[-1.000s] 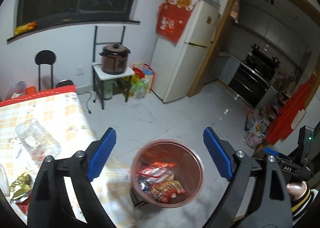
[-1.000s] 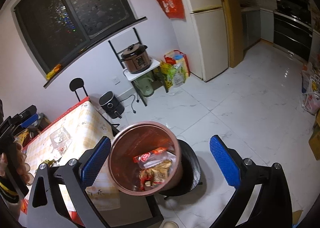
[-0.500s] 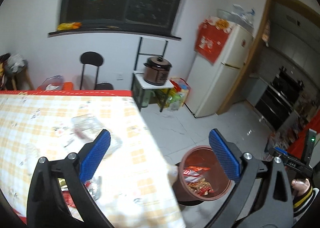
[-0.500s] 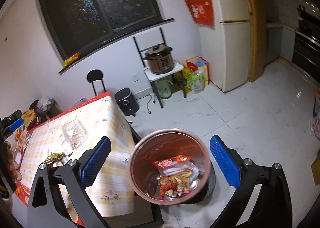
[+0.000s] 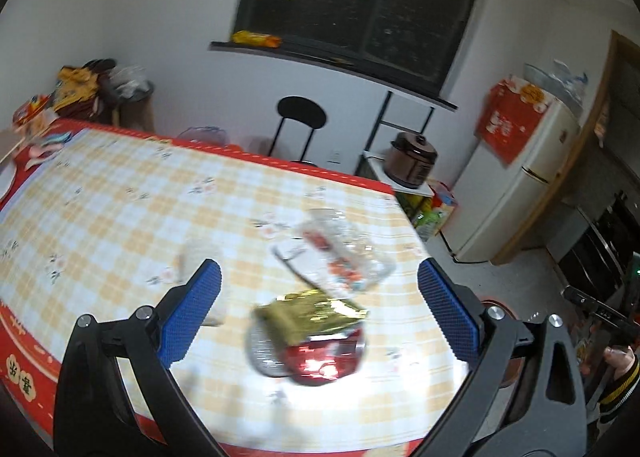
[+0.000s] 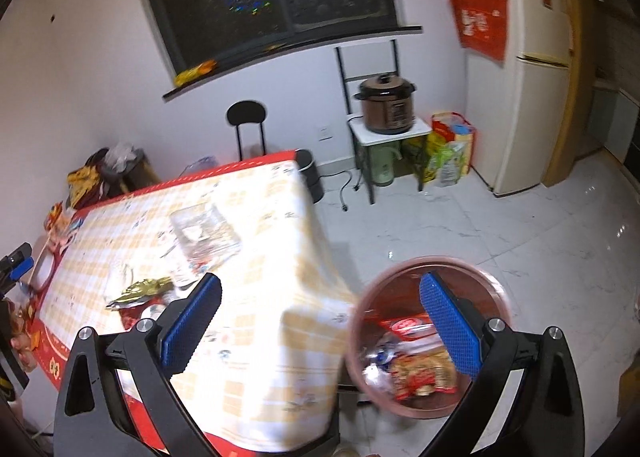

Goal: Collect trash
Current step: 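Move both grippers back over the remaining trash on the table, then grasp the gold foil wrapper with the right gripper and lift it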

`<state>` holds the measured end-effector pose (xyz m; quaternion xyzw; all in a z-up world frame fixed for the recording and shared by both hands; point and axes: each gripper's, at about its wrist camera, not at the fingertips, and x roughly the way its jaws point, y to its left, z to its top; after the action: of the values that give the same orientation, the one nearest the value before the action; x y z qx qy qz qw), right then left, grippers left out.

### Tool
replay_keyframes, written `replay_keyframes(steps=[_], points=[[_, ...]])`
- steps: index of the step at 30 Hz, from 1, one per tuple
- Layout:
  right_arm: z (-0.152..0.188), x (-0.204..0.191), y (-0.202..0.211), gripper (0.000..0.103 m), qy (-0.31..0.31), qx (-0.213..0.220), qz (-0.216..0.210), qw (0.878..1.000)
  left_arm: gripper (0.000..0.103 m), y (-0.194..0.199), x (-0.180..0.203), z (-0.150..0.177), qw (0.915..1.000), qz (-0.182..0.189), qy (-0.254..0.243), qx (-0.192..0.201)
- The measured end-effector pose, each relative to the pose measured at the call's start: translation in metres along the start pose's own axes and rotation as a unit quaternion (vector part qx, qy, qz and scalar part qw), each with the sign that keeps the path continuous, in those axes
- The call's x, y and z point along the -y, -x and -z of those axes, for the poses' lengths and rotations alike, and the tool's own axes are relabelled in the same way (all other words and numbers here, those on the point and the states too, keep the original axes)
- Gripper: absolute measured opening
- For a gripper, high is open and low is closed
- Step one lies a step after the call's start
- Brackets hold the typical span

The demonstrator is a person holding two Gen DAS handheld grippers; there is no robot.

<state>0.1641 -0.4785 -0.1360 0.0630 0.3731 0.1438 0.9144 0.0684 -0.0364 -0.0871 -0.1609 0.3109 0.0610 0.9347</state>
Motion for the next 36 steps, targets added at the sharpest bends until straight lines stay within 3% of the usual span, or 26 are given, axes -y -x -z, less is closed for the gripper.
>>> replay_keyframes(steps=[7,14,21,28,36], points=[[0.009,-0.122,-0.037,0.098,0.064,-0.039,-0.024,0.997,0.097,-0.007,-0.091,-0.001,0.9996,0.007,0.012,-0.024],[0.025,-0.242,-0.092,0.098,0.131,-0.093,-0.049,0.986,0.097,-0.033,-0.154,0.008,0.9982,0.014,0.010,-0.058],[0.061,-0.348,-0.151,0.098,0.229,-0.163,-0.060,0.958,0.097,-0.049,-0.192,0.019,0.9952,0.033,0.029,-0.087],[0.082,-0.382,-0.201,0.098,0.294,-0.201,0.002,0.934,0.097,-0.053,-0.211,0.026,0.9932,0.045,0.041,-0.099],[0.086,-0.371,-0.235,0.097,0.286,-0.231,0.056,0.928,0.097,-0.056,-0.225,0.033,0.9913,0.046,0.057,-0.110]])
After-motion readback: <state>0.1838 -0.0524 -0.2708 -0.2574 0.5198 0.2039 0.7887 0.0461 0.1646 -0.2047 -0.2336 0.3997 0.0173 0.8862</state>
